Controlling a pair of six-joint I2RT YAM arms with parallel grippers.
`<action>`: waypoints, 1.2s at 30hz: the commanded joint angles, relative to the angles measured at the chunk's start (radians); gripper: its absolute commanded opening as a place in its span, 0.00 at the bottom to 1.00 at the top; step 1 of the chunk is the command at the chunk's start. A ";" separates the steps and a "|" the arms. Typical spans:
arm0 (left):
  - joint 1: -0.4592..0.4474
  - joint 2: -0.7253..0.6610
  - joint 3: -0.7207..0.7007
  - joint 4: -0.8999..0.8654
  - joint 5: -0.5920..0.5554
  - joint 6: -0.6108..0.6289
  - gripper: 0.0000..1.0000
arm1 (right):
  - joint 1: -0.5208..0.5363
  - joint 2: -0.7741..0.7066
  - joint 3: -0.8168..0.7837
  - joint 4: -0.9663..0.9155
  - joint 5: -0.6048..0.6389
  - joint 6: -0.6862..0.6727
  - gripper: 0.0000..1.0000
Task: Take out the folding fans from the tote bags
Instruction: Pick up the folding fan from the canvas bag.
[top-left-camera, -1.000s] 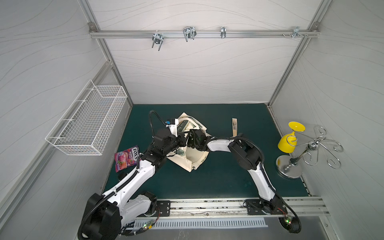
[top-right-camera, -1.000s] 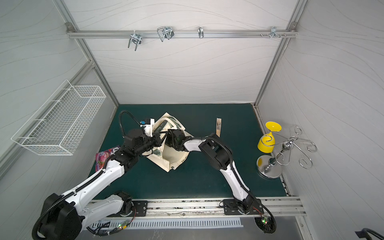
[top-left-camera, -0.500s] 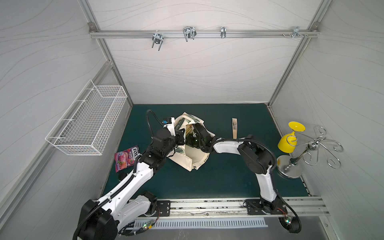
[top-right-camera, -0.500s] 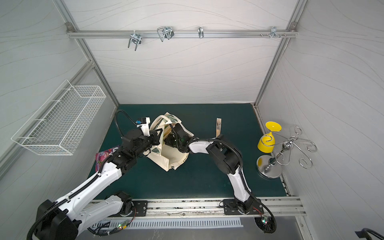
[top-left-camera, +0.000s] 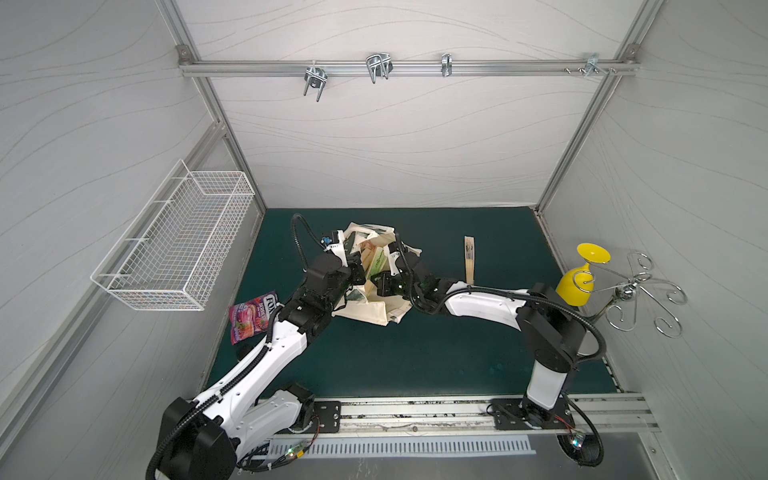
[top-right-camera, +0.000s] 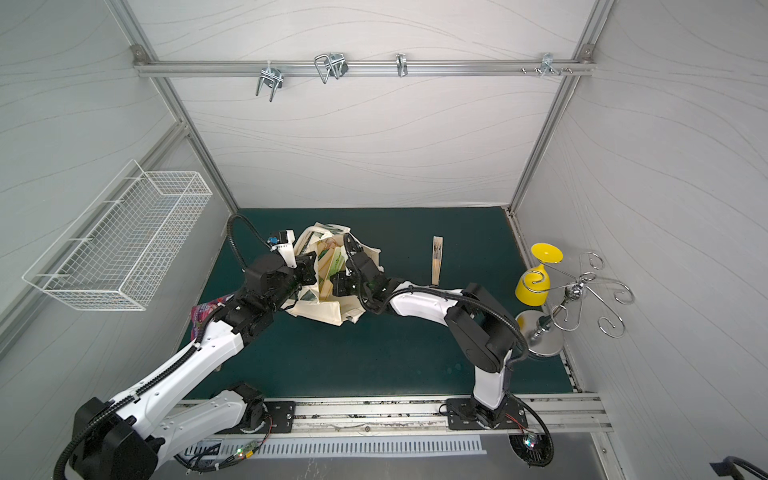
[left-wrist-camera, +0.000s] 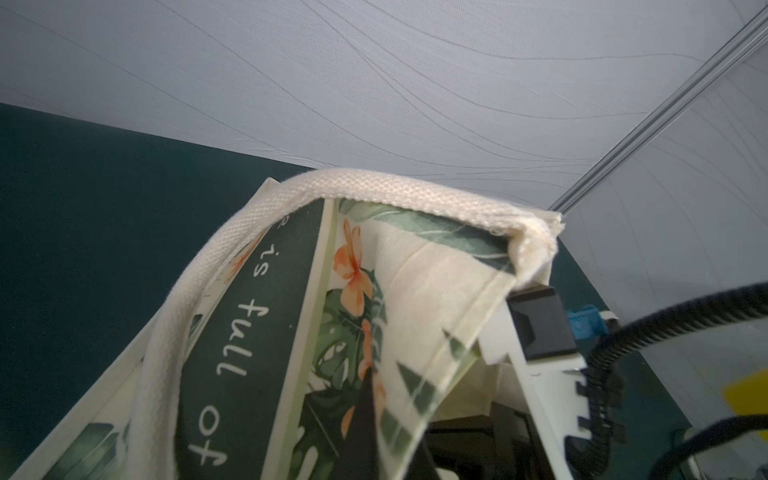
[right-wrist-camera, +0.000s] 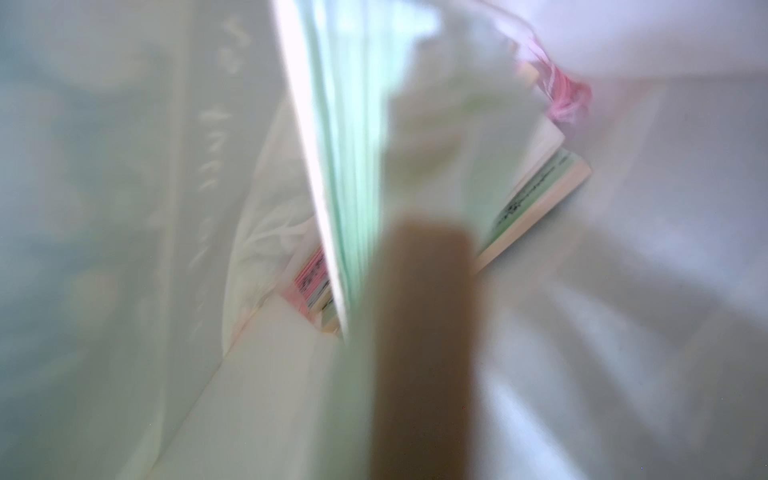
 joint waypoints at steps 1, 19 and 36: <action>0.007 -0.018 0.052 -0.006 -0.052 0.053 0.00 | 0.008 -0.066 -0.039 -0.035 0.011 -0.087 0.00; 0.007 0.006 0.104 -0.095 -0.092 0.065 0.00 | 0.008 -0.362 -0.152 -0.187 -0.015 -0.206 0.00; 0.007 0.062 0.131 -0.151 -0.116 0.043 0.00 | -0.221 -0.722 -0.055 -0.650 -0.114 -0.263 0.00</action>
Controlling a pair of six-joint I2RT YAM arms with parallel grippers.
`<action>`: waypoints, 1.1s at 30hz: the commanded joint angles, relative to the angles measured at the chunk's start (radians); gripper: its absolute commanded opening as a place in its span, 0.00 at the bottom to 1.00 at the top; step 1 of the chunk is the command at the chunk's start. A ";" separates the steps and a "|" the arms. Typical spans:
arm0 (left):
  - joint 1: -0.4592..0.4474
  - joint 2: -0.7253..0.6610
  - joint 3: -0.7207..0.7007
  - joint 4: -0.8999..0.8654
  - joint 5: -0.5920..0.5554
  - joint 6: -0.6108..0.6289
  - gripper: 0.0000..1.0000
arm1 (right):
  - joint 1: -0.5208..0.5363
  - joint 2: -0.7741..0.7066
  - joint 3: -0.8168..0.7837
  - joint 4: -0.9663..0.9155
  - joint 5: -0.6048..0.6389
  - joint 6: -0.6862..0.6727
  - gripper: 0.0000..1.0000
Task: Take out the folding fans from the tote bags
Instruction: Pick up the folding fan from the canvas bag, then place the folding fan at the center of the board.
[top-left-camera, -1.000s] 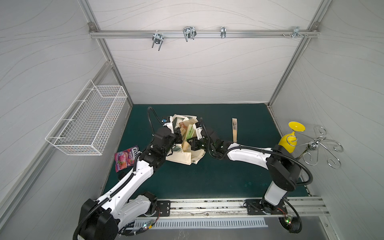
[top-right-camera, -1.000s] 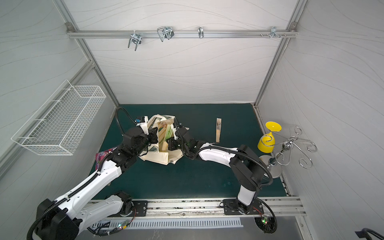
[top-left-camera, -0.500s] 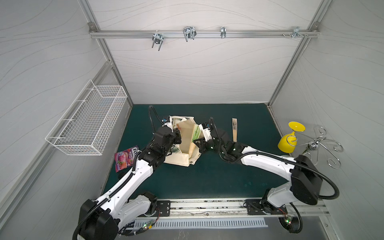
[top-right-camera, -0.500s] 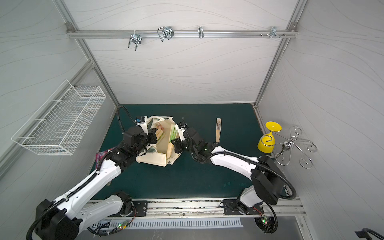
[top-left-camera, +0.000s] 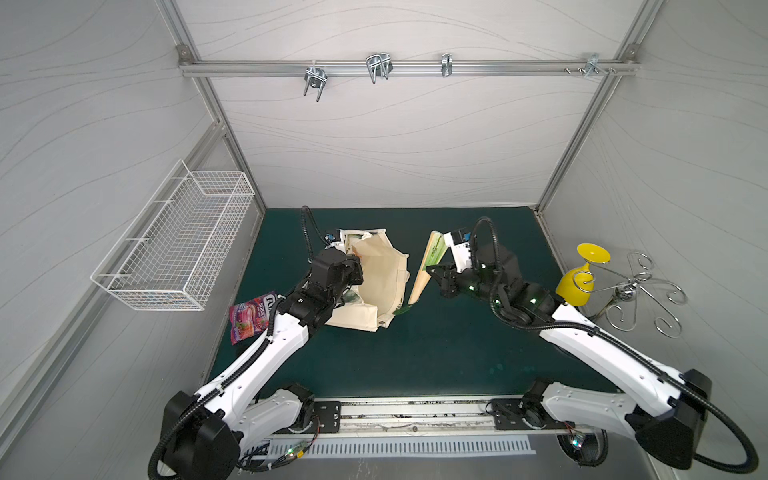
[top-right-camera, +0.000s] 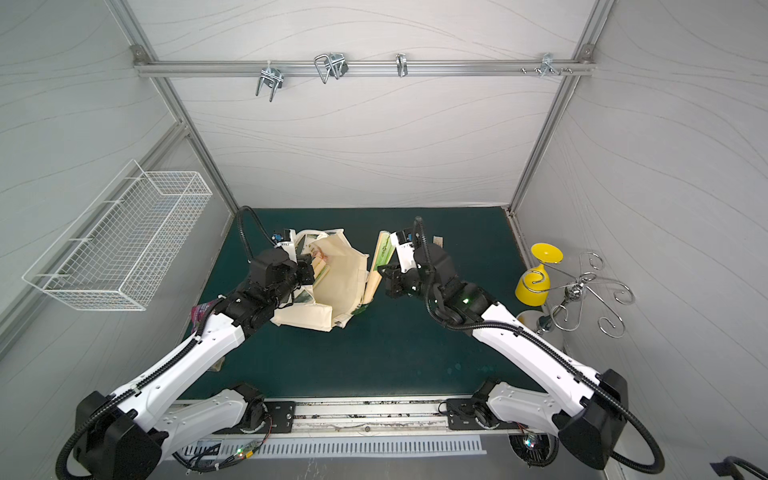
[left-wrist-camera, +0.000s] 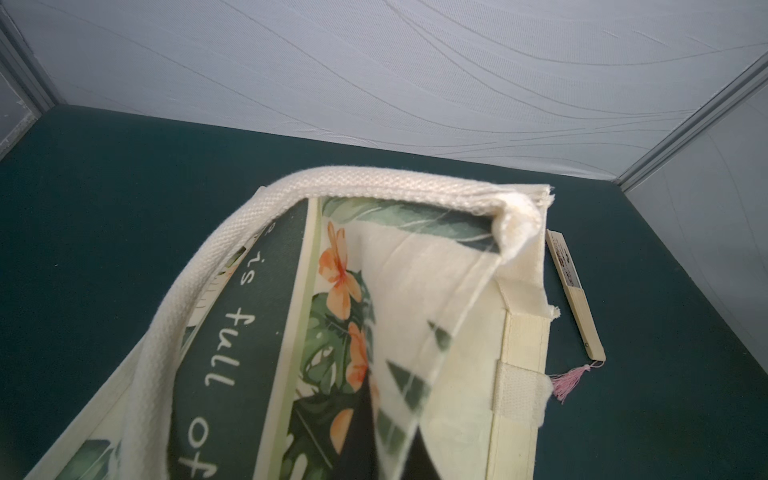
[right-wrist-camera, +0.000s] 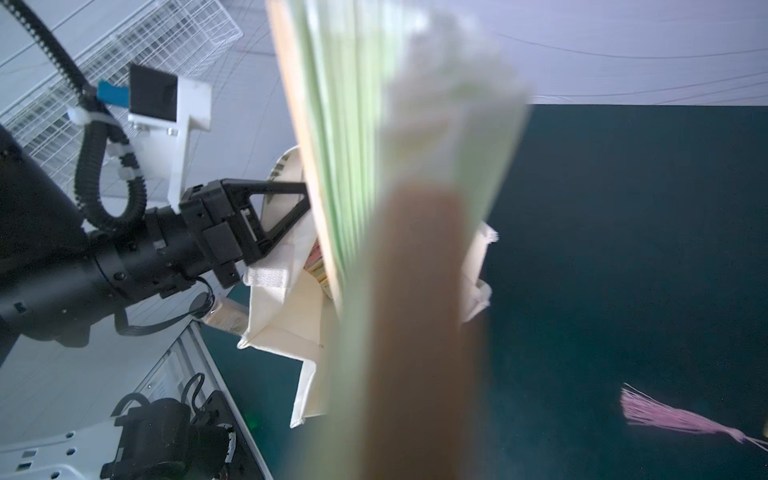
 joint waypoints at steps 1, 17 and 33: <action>0.006 0.016 0.050 0.007 -0.029 -0.007 0.00 | -0.059 -0.028 0.065 -0.163 -0.061 -0.027 0.00; 0.006 -0.013 0.052 -0.025 0.049 -0.036 0.00 | -0.434 0.440 0.420 -0.421 -0.431 -0.037 0.00; 0.006 -0.042 0.038 -0.050 0.113 -0.061 0.00 | -0.473 1.062 0.875 -0.632 -0.462 -0.148 0.00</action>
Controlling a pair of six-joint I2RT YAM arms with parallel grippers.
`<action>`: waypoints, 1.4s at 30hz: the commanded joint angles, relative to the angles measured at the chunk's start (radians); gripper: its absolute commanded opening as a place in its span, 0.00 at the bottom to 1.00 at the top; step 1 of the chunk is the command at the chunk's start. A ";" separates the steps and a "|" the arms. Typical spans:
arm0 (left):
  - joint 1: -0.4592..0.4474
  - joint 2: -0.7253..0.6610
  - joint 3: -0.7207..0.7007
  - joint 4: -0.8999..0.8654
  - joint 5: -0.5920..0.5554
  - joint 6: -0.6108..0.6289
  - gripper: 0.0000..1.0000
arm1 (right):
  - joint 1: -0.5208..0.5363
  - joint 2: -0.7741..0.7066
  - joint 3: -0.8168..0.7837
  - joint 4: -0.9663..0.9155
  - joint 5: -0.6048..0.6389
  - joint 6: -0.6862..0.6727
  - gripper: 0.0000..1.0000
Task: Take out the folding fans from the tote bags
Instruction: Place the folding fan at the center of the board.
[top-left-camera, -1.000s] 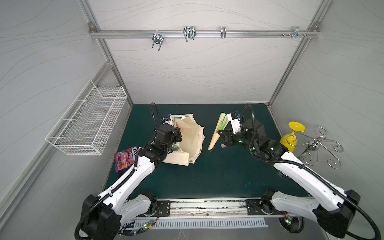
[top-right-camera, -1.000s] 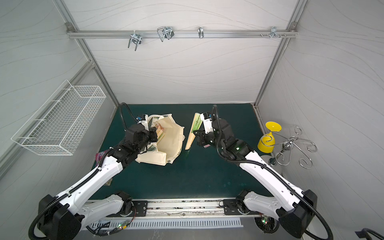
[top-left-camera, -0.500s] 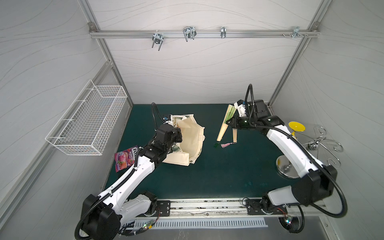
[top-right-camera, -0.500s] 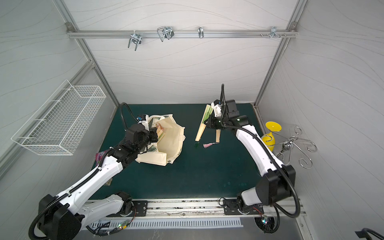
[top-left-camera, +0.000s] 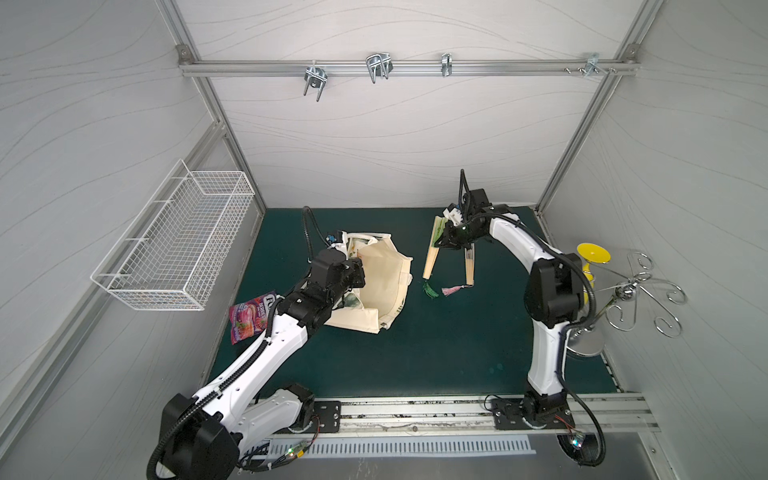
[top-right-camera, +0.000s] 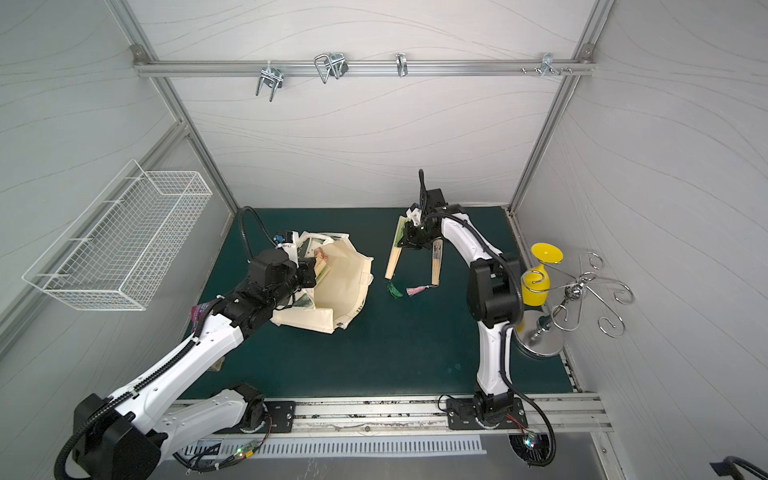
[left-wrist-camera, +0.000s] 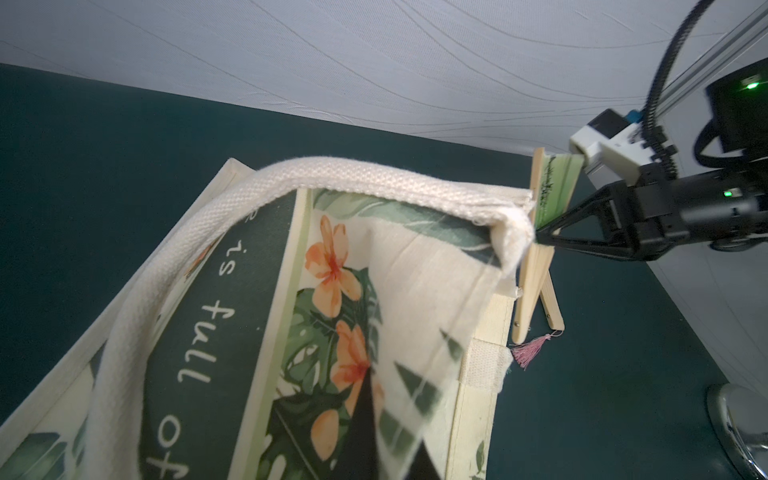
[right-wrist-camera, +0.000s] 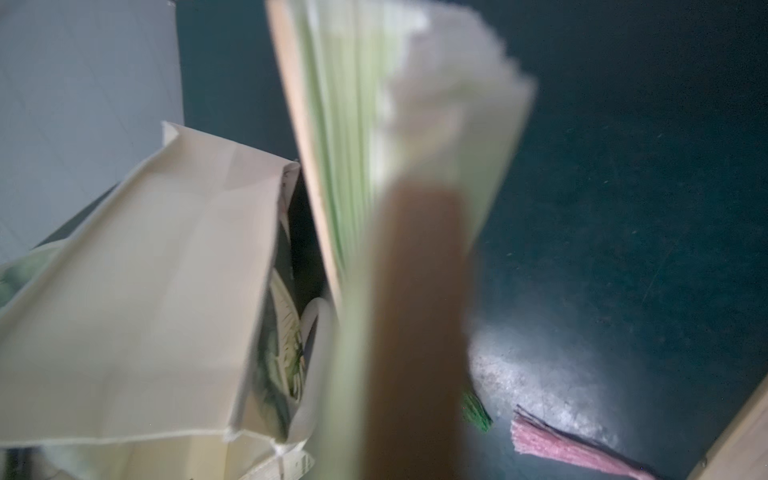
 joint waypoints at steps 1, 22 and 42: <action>0.007 -0.023 0.033 -0.002 0.015 -0.018 0.00 | -0.017 0.058 0.076 -0.114 -0.008 -0.050 0.00; 0.006 0.013 0.043 0.013 0.064 -0.047 0.00 | -0.081 0.330 0.257 -0.261 0.198 -0.100 0.12; 0.006 0.004 0.046 0.006 0.067 -0.038 0.00 | -0.078 0.150 0.089 -0.165 0.180 -0.078 0.40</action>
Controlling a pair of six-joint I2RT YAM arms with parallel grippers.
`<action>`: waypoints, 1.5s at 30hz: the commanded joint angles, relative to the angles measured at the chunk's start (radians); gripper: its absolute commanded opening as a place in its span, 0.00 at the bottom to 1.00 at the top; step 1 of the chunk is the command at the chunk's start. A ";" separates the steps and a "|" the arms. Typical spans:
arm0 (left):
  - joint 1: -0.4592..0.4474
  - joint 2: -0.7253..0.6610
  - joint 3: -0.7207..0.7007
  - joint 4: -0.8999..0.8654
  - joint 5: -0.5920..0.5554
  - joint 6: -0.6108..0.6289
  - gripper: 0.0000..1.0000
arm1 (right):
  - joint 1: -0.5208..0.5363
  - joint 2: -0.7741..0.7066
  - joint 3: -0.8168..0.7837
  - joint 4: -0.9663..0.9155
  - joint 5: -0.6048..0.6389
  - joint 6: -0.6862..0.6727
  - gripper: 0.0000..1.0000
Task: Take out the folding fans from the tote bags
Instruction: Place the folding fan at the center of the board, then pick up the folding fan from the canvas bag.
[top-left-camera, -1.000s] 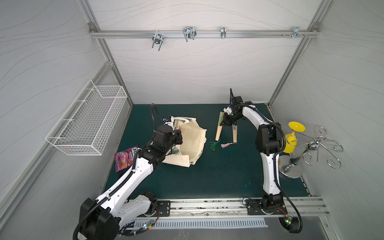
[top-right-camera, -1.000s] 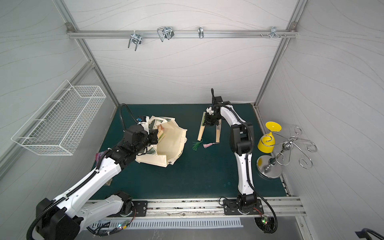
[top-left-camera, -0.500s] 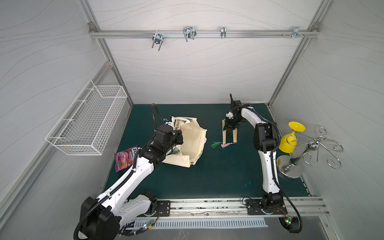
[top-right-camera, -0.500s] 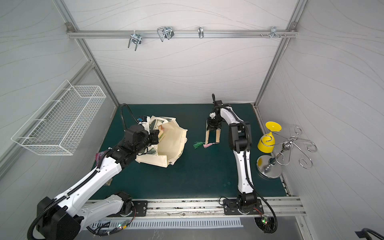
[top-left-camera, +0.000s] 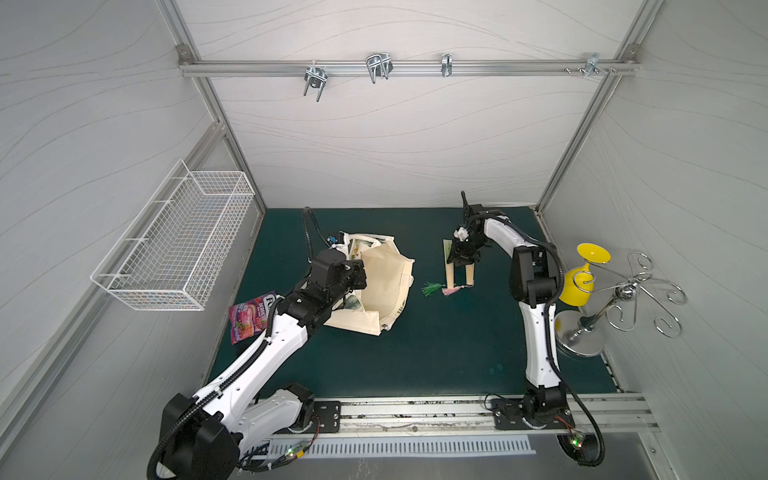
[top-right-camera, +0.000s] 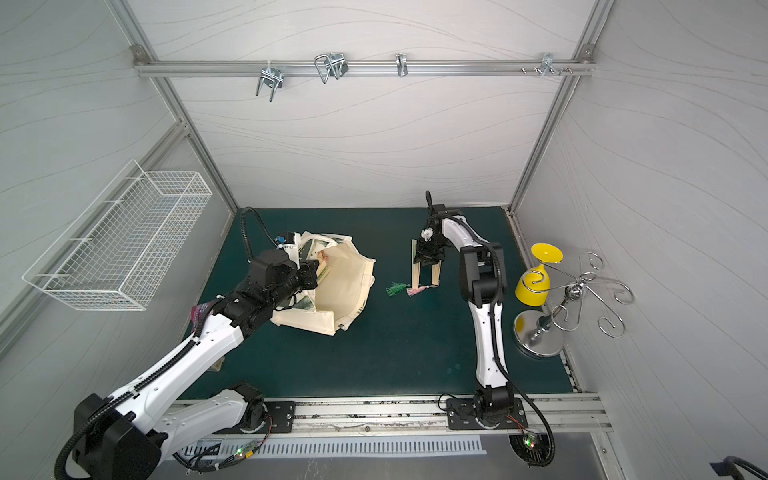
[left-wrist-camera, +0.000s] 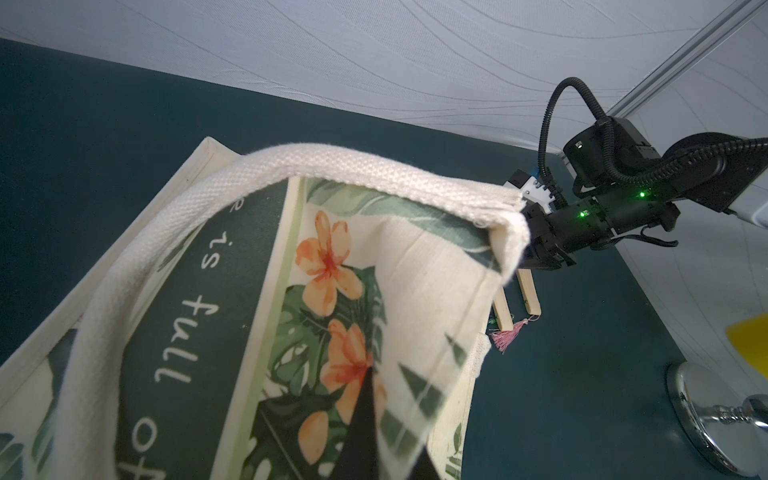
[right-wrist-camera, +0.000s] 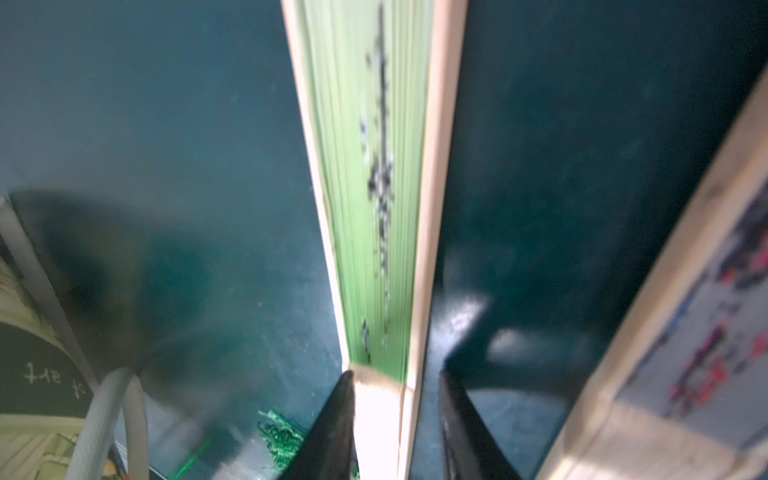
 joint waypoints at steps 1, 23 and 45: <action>0.003 -0.002 0.046 0.014 0.007 -0.007 0.00 | 0.004 -0.123 -0.052 0.022 -0.005 0.000 0.42; 0.003 0.033 0.063 0.148 0.273 0.106 0.00 | 0.519 -0.996 -0.807 0.562 0.212 0.153 0.50; 0.003 0.043 0.050 0.209 0.490 0.160 0.00 | 0.852 -0.863 -0.898 0.768 0.475 0.109 0.49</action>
